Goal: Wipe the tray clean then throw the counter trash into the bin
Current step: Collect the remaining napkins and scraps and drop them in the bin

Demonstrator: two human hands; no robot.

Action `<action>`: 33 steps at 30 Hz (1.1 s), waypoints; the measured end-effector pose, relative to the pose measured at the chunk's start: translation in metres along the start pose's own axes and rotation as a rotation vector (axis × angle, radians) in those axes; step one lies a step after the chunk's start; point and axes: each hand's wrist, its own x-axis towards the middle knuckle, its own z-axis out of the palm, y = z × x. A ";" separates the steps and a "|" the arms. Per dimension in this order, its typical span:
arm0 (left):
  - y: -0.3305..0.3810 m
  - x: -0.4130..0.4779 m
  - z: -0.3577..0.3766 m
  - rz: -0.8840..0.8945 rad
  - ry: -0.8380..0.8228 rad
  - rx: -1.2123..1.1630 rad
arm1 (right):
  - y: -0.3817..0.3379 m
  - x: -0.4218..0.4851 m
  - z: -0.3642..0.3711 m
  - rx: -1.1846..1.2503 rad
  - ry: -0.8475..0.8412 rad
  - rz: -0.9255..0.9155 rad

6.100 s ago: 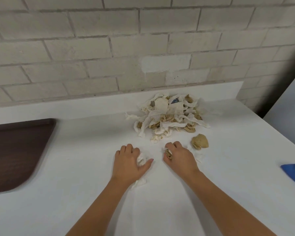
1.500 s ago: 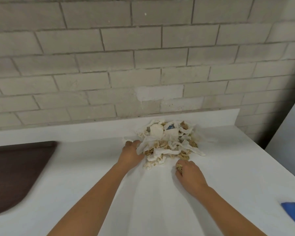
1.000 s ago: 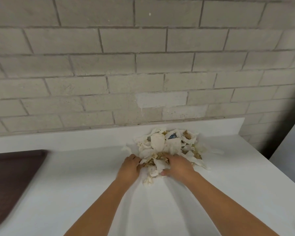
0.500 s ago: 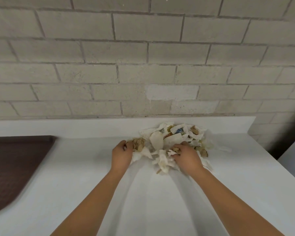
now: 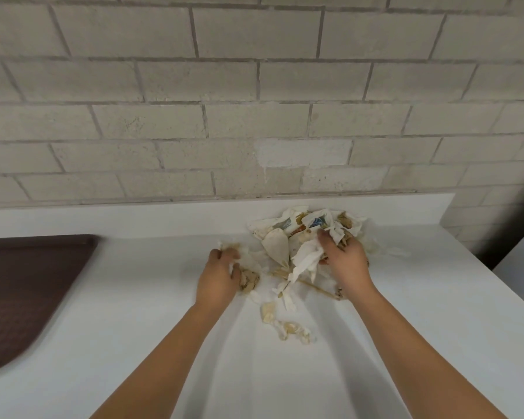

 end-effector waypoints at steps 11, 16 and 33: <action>0.004 -0.020 0.027 0.317 -0.045 0.351 | -0.011 -0.024 0.008 0.170 -0.053 0.205; -0.003 -0.023 0.029 0.427 0.018 0.221 | 0.044 -0.062 0.021 -0.466 -0.251 -0.072; 0.066 -0.019 -0.078 -0.187 0.136 -0.732 | 0.094 -0.075 0.031 -0.749 -0.263 -0.492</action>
